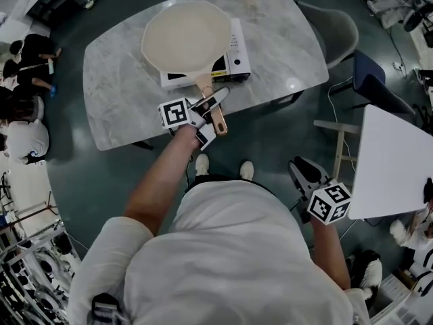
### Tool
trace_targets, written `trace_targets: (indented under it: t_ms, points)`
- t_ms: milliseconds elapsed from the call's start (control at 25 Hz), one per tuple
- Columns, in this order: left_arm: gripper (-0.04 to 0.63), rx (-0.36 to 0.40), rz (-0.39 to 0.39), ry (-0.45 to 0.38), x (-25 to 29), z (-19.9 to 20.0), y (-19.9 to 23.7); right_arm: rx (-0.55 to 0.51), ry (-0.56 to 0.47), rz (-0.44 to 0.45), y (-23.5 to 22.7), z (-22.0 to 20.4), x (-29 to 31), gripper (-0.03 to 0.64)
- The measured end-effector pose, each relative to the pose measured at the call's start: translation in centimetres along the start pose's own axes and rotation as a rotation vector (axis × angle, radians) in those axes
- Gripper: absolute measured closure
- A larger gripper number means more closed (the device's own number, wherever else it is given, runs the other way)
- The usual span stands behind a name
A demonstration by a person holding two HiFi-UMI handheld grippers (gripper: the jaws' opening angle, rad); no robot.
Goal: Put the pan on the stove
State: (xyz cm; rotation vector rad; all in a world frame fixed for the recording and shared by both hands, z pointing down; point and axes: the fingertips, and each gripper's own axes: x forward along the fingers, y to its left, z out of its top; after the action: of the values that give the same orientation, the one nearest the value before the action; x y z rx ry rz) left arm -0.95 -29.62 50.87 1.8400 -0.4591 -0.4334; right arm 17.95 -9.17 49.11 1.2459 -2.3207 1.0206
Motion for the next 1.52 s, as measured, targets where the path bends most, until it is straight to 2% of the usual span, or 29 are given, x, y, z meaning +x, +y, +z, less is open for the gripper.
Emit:
trace_targets:
  t_ms: [480, 920, 1520]
  points:
    - [0.489, 0.001, 0.011, -0.001, 0.6, 0.1, 0.6, -0.001, 0.003, 0.015, -0.1, 0.0, 0.4, 0.509]
    - [0.389, -0.024, 0.015, -0.022, 0.5, -0.4, 0.5, -0.001, 0.002, 0.026, -0.3, 0.3, 0.5, 0.509]
    - [0.35, -0.013, 0.044, -0.091, -2.2, 0.6, 0.7, -0.029, 0.016, 0.064, 0.5, 0.8, 1.5, 0.508]
